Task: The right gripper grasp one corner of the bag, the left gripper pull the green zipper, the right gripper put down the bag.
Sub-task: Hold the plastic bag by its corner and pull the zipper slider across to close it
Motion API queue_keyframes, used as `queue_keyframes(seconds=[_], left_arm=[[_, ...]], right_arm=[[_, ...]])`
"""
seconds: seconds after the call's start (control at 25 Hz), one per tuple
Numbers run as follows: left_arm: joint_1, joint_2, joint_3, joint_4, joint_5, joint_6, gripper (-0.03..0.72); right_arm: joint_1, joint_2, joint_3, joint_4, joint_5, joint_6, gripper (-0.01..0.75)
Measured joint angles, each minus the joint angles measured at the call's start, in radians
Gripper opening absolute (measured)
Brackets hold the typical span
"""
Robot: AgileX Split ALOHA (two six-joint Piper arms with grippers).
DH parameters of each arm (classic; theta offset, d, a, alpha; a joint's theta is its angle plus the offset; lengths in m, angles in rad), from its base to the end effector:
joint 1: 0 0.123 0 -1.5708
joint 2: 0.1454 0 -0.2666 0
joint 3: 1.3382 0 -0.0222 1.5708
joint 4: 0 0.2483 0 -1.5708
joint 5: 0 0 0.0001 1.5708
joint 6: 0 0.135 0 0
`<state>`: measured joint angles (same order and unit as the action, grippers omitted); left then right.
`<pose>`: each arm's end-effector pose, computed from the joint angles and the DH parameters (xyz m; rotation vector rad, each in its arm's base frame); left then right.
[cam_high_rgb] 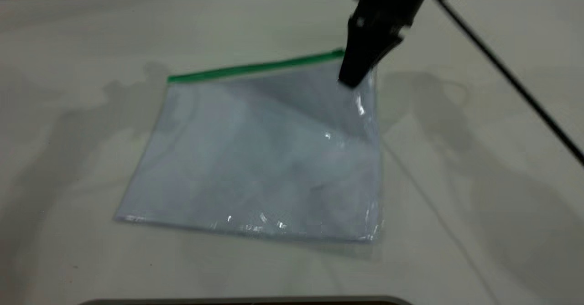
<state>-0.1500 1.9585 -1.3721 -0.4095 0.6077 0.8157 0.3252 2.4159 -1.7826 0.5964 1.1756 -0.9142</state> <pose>0.4181 -0.0943 0.1381 0.8717 2.4540 -0.1881 0.3922 0.2061 0.0441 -1.3922 2.6687 0.8491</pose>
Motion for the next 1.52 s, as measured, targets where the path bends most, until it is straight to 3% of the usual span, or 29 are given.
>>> queue_keyframes(seconds=[0.16,0.32,0.64,0.88,1.04,1.24,1.52], left_arm=[[0.0,0.0,0.0,0.0,0.0,0.001,0.567],[0.0,0.0,0.0,-0.002,0.0,0.05,0.567],[0.0,0.001,0.0,-0.141,0.024,0.333,0.567],[0.0,0.001,0.0,-0.336,0.095,0.637,0.567],[0.0,0.007,-0.001,-0.436,0.164,0.799,0.567],[0.0,0.039,-0.001,-0.459,0.251,0.881,0.567],[-0.006,0.088,-0.001,-0.467,0.306,0.956,0.567]], right_arm=[[0.0,-0.116,0.156,0.029,-0.002,-0.009,0.034],[0.001,-0.183,0.319,0.186,-0.027,-0.148,0.034],[0.042,-0.216,0.413,0.415,-0.427,-0.341,0.034],[0.079,-0.216,0.414,0.471,-0.592,-0.421,0.034],[0.118,-0.216,0.414,0.581,-0.641,-0.554,0.034],[0.169,-0.218,0.456,0.803,-0.666,-0.824,0.034],[0.174,-0.218,0.529,0.989,-0.633,-1.032,0.034]])
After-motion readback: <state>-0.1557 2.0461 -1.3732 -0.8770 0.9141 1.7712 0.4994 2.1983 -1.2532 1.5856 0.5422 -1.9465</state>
